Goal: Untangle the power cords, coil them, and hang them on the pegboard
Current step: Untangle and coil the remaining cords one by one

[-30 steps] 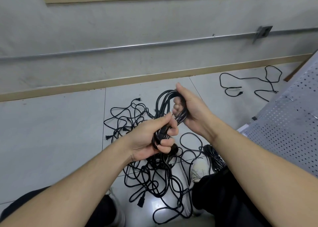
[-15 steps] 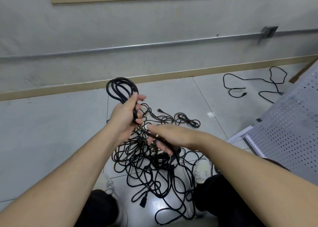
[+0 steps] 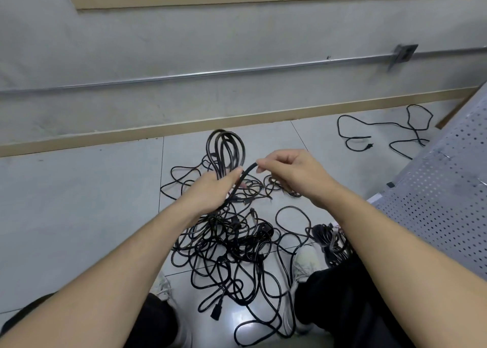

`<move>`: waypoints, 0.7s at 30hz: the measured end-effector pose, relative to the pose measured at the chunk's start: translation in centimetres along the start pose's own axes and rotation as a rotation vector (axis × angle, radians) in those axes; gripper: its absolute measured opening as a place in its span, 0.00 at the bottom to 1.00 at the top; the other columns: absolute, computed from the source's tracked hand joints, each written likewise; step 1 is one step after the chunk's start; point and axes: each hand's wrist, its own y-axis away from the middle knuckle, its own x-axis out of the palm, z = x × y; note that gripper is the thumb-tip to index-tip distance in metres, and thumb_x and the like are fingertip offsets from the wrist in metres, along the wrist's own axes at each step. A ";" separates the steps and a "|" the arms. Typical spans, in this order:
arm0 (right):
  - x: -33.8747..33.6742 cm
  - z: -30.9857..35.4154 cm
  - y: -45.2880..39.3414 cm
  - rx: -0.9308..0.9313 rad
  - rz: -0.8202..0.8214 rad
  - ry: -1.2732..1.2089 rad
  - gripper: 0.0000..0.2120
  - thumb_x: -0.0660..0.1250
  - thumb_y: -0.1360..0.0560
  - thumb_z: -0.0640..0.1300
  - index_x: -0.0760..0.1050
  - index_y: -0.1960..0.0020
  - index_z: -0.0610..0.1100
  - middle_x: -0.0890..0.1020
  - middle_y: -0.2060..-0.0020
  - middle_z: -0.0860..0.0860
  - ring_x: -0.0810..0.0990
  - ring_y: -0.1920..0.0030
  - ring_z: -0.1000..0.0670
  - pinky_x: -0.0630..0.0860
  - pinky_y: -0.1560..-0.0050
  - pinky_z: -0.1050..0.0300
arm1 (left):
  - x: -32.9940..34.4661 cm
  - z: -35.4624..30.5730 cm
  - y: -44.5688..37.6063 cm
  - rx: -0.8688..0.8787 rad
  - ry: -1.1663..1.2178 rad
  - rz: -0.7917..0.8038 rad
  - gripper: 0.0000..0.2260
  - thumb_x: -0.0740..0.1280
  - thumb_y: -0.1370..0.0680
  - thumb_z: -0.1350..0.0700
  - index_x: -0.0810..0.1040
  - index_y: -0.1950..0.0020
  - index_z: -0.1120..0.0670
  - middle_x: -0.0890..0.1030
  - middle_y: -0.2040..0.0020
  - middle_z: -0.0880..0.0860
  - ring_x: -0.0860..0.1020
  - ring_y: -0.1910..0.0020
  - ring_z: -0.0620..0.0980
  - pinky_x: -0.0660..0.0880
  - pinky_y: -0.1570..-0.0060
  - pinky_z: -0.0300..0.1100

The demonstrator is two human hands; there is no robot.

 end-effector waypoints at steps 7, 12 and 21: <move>-0.1 -0.9 -1.4 -0.025 -0.270 0.204 0.26 0.80 0.34 0.59 0.66 0.69 0.47 0.66 0.76 0.56 0.62 0.73 0.53 0.61 0.71 0.57 | 1.3 -0.4 1.4 0.041 0.032 0.242 0.37 0.46 0.26 0.23 0.86 0.57 0.45 0.71 0.67 0.45 0.70 0.69 0.44 0.67 0.59 0.45; 0.0 -0.4 -1.6 0.002 -0.136 0.145 0.21 0.79 0.30 0.54 0.69 0.65 0.46 0.70 0.78 0.58 0.64 0.76 0.55 0.62 0.74 0.62 | 0.4 -0.1 1.3 0.107 -0.032 0.359 0.25 0.61 0.17 0.40 0.77 0.63 0.59 0.67 0.76 0.44 0.67 0.74 0.45 0.66 0.64 0.43; -2.2 -0.5 -1.0 0.067 -0.069 -0.041 0.22 0.79 0.31 0.54 0.67 0.68 0.49 0.71 0.66 0.48 0.71 0.67 0.47 0.76 0.62 0.44 | -0.3 0.6 1.0 0.141 -0.064 0.357 0.25 0.58 0.18 0.35 0.64 0.68 0.51 0.66 0.72 0.50 0.67 0.70 0.50 0.66 0.58 0.46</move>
